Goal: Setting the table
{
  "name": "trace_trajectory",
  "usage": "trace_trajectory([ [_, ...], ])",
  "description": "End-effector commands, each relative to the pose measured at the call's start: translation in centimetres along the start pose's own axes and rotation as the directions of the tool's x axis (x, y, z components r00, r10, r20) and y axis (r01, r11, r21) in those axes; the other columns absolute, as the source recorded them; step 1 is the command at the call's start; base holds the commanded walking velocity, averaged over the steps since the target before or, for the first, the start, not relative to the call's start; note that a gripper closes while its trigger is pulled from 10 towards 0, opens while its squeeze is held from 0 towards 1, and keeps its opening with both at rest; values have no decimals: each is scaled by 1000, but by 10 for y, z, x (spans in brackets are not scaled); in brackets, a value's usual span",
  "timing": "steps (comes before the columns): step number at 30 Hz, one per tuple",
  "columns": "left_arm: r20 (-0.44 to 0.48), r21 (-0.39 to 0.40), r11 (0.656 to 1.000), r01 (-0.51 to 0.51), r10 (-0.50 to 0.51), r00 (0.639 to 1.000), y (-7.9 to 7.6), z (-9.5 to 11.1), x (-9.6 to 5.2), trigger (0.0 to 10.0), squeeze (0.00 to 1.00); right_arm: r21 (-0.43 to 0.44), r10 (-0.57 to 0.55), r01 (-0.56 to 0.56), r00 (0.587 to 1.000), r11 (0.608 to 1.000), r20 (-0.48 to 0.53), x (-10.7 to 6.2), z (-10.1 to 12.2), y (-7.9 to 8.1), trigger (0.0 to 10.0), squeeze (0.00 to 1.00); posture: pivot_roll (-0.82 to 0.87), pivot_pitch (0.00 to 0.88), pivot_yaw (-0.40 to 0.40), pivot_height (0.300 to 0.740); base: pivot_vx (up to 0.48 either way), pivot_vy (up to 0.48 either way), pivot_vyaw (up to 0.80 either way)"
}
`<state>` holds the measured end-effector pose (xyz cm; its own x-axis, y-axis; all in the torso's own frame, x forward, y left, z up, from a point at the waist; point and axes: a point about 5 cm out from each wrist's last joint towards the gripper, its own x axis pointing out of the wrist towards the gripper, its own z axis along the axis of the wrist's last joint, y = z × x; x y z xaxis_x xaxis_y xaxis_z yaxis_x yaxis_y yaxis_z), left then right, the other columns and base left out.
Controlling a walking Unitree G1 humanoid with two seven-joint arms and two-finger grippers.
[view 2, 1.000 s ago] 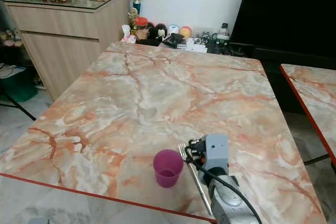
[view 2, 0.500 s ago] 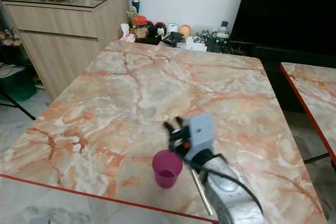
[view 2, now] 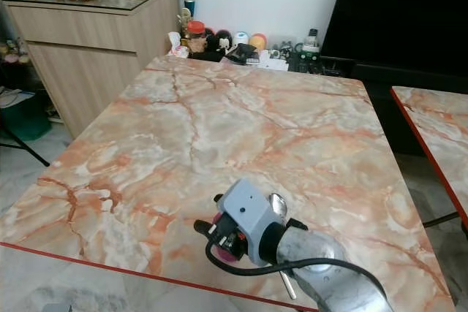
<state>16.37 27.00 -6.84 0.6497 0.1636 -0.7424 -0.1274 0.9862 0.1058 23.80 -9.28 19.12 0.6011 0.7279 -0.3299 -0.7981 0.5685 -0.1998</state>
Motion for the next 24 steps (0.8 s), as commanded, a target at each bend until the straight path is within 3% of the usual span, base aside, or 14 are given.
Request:
trace_trajectory([
  [1, -39, 12, 1000, 17, -17, 999, -1, -7, -1, 10000, 0, -17, -2, 2, 1000, 1000, 21, -8, 10, -3, 10000, 1000, -37, 64, -7, 740, 0, 0, 0],
  [6, -44, 56, 997, 48, -46, 998, -5, -7, -1, 10000, 0, 62, 47, -50, 998, 997, 48, -23, 15, -1, 10000, 1000, -54, 82, -10, 740, 0, 0, 0],
  [9, -52, 53, 997, 53, -51, 997, -8, -10, -1, 10000, 0, 48, 29, -25, 997, 999, -74, -42, -3, -6, 10000, 1000, -67, 88, -15, 740, 0, 0, 0],
  [11, -57, 54, 997, 56, -53, 997, -9, -12, -2, 10000, 0, 54, 24, -20, 996, 998, -89, -46, -5, -9, 10000, 1000, -67, 88, -15, 740, 0, 0, 0],
  [12, -63, 58, 996, 61, -57, 996, -10, -13, -2, 10000, 0, 99, -11, 17, 998, 995, -61, -48, -1, -16, 10000, 1000, -84, 88, -15, 740, 0, 0, 0],
  [13, -64, 58, 996, 62, -58, 996, -11, -13, -2, 10000, 0, 131, -23, 27, 999, 991, -34, -47, 2, -18, 10000, 639, -84, 89, -16, 740, 0, 0, 0],
  [14, -67, 60, 996, 64, -60, 996, -12, -14, -2, 10000, 0, 217, -21, 17, 1000, 976, 17, -46, 7, -20, 10000, 0, -85, 88, -18, 740, 0, 0, 0],
  [17, -73, 62, 995, 75, -71, 995, -13, -14, -1, 10000, 0, 226, 36, -43, 999, 973, 33, -48, 8, -17, 10000, 0, -82, 85, -17, 740, 0, 0, 0],
  [19, -78, 84, 993, 88, -81, 994, -14, -13, -1, 10000, 0, 177, 134, -129, 991, 976, -17, -54, -2, -10, 10000, 0, -81, 85, -13, 740, 0, 0, 0],
  [22, -79, 79, 993, 86, -80, 994, -15, -14, -1, 10000, 0, 97, 193, -182, 973, 979, -123, -58, -16, -7, 10000, 0, -79, 78, -19, 740, 0, 0, 0],
  [24, -79, 79, 994, 82, -76, 994, -15, -14, -1, 10000, 0, 73, 229, -221, 964, 973, -135, -63, -19, -7, 10000, 0, -71, 75, -27, 740, 0, 0, 0],
])
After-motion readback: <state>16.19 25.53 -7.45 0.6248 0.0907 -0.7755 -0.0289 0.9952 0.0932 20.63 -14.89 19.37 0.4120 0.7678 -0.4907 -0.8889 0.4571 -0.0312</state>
